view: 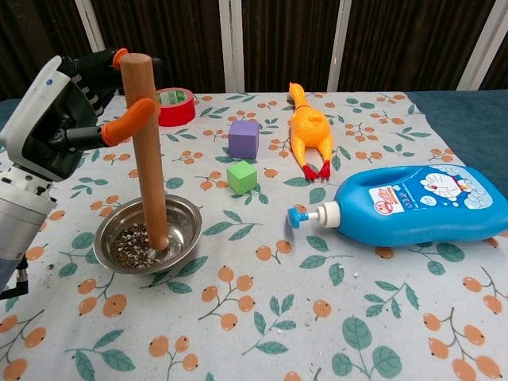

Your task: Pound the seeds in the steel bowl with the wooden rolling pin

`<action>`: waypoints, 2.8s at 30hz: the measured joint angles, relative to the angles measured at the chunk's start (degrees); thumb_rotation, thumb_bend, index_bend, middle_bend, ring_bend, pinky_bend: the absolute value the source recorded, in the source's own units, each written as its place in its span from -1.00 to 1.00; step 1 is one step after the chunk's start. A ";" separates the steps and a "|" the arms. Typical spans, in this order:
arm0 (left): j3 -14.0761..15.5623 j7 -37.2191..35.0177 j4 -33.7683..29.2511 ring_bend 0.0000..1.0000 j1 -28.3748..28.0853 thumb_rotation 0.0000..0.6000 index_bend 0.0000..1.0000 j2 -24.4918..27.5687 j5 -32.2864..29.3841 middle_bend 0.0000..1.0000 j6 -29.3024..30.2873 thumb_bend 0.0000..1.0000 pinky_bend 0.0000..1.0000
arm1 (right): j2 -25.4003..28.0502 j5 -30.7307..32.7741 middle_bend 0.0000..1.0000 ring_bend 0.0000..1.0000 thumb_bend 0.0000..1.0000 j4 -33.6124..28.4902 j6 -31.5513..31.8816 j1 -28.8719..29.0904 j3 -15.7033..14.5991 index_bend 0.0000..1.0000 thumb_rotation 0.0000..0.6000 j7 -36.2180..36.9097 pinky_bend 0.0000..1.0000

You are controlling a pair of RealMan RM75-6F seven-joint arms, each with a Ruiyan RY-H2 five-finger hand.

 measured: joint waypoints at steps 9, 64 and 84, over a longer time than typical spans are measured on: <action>1.25 -1.79 4.38 -0.63 0.77 1.00 0.21 -1.66 -0.27 0.43 0.12 0.84 -1.00 | -0.07 0.18 -1.00 -1.00 0.04 -0.18 -0.22 0.08 0.04 -1.00 1.00 -0.24 -1.00; 1.08 -2.53 7.16 -0.63 -1.49 1.00 0.21 -1.99 -2.43 0.43 1.34 0.84 -1.00 | -0.23 -0.13 -1.00 -1.00 0.04 -0.17 0.06 0.21 0.17 -1.00 1.00 -0.42 -1.00; 1.97 0.63 3.18 -0.63 -1.06 1.00 0.20 -0.97 -2.24 0.43 -0.09 0.84 -1.00 | -0.13 -0.60 -1.00 -1.00 0.04 0.10 0.20 0.21 0.01 -1.00 1.00 0.36 -1.00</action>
